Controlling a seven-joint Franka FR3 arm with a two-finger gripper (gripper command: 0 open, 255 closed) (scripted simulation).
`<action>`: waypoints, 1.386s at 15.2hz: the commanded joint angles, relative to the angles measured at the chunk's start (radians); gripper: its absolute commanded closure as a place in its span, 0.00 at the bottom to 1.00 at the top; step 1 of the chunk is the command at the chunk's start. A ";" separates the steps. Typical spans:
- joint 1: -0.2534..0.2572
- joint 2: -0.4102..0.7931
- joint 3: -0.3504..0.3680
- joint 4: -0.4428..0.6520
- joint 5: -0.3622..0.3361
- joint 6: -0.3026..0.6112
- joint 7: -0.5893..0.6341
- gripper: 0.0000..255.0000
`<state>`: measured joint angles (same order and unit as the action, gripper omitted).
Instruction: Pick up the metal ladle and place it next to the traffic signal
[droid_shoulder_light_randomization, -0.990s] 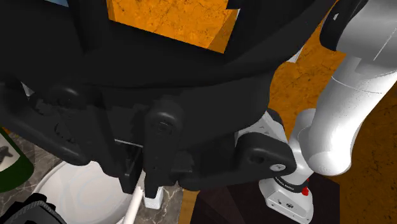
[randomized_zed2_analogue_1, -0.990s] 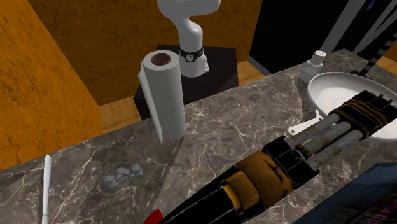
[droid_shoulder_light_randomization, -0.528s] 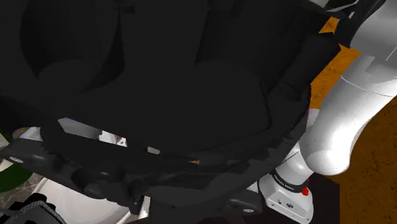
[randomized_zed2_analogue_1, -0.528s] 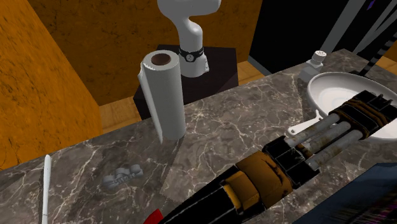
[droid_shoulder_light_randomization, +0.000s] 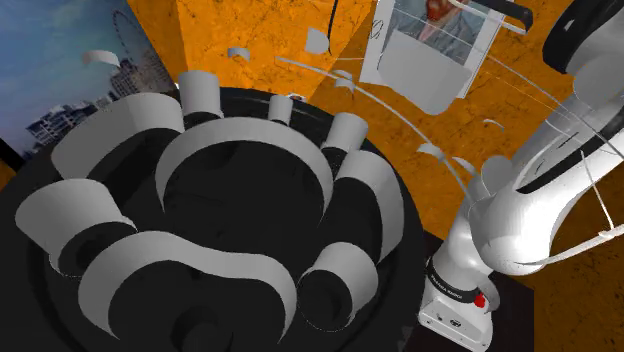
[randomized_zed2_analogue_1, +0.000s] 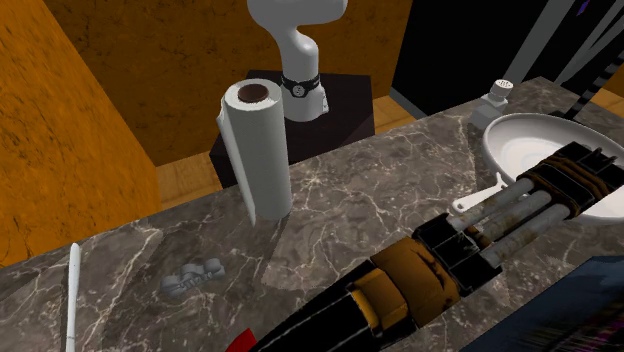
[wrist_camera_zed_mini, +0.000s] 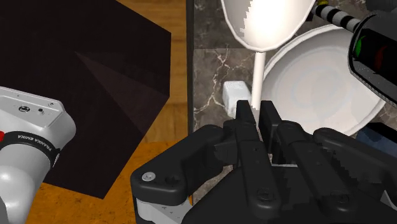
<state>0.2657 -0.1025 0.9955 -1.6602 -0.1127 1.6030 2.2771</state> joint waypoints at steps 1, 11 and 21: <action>0.000 -0.010 -0.005 -0.037 0.008 0.032 -0.002 1.00; 0.004 -0.033 -0.011 -0.186 0.025 0.168 0.005 1.00; 0.005 -0.016 0.002 -0.309 0.008 0.298 0.037 1.00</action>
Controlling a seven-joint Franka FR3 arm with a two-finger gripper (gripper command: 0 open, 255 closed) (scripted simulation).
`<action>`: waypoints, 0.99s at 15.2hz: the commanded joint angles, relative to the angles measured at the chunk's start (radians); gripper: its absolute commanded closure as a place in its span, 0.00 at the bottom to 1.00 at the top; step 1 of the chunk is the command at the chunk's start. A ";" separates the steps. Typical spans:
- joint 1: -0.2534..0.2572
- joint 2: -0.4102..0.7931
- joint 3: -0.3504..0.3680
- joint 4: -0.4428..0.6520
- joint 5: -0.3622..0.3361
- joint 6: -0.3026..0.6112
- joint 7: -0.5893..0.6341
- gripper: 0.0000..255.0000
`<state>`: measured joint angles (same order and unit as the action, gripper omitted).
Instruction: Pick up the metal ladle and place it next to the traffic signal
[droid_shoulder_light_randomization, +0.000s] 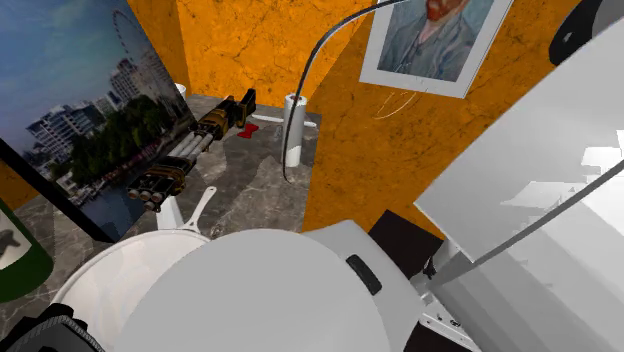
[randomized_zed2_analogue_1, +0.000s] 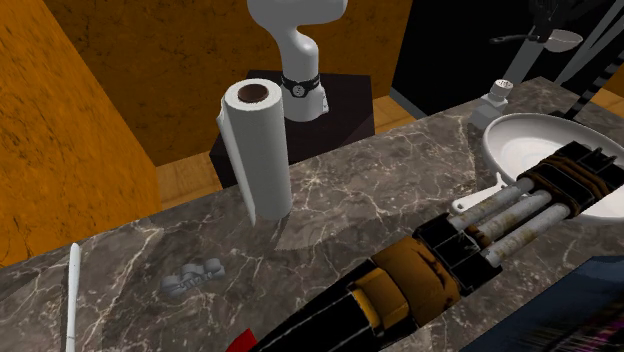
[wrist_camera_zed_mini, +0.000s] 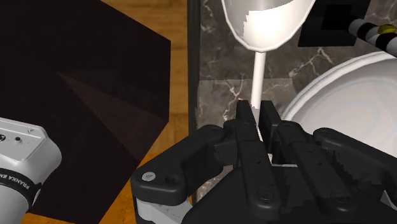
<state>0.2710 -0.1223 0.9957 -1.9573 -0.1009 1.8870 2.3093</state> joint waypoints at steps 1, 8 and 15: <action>0.000 0.007 0.004 -0.023 -0.007 0.026 0.009 1.00; -0.003 0.046 0.020 -0.093 -0.046 0.113 0.050 1.00; -0.003 0.105 0.036 -0.151 -0.110 0.194 0.109 1.00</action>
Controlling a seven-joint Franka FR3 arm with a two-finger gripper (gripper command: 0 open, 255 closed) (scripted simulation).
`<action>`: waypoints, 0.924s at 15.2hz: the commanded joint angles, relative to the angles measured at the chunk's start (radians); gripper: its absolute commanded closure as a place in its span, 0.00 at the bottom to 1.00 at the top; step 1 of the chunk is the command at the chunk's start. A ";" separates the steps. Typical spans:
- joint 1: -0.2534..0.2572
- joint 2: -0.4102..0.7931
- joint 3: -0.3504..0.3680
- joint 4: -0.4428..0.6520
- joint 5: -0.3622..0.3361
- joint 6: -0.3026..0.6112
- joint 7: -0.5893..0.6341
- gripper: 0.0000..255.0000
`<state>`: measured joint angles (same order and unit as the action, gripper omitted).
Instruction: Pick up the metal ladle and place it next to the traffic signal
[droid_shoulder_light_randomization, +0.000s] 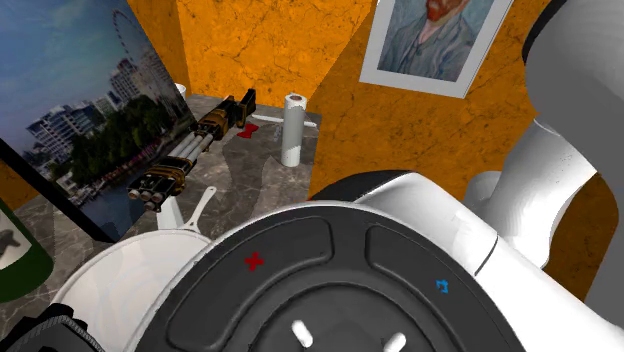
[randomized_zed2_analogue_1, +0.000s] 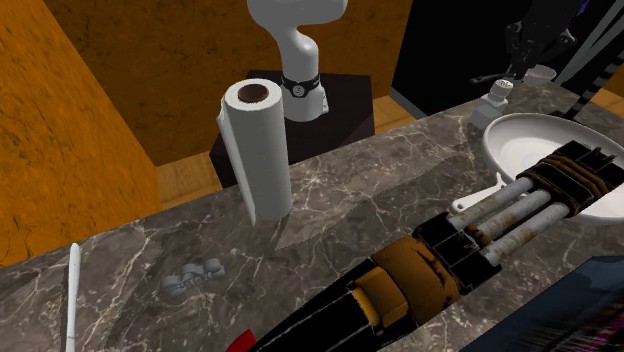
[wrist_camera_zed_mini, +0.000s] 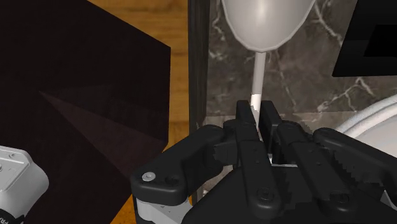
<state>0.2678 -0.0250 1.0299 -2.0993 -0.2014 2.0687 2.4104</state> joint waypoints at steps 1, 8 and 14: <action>0.000 0.018 0.003 -0.016 -0.021 0.023 0.018 1.00; 0.002 0.039 0.004 -0.030 -0.045 0.044 0.039 1.00; 0.002 0.039 0.004 -0.029 -0.045 0.044 0.039 0.00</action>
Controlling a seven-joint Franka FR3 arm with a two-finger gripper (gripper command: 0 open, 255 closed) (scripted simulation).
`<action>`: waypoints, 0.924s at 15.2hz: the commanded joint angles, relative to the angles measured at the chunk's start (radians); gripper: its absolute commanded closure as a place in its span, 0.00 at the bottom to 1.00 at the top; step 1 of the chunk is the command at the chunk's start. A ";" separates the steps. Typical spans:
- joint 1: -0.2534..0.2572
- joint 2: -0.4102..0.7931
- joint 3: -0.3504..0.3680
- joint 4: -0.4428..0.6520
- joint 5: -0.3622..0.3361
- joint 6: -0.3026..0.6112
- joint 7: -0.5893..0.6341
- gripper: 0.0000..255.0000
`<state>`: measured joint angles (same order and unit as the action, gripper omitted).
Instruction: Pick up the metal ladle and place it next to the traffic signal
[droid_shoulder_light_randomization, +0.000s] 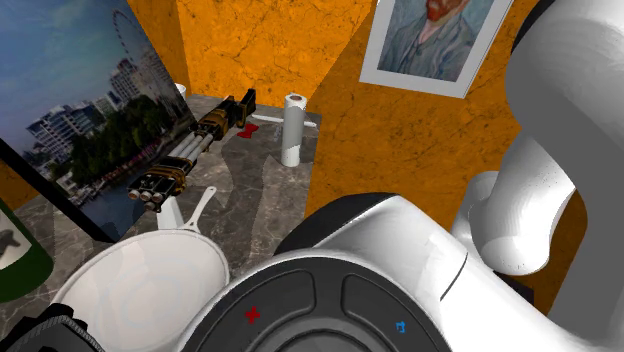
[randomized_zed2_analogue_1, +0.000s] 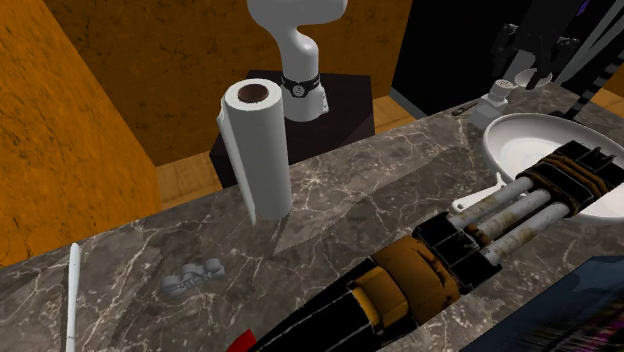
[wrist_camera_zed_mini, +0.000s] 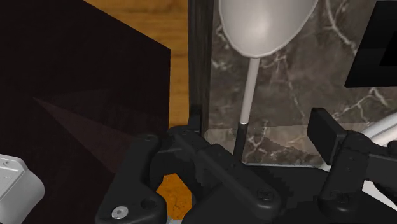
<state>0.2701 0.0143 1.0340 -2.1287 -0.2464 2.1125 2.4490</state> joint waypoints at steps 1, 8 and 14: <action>0.000 0.000 0.000 0.000 0.000 0.000 0.000 0.00; 0.003 -0.084 -0.003 0.076 0.094 -0.110 -0.066 0.00; 0.003 -0.084 -0.003 0.076 0.094 -0.110 -0.066 0.00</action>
<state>0.2736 -0.0697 1.0309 -2.0527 -0.1527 2.0028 2.3829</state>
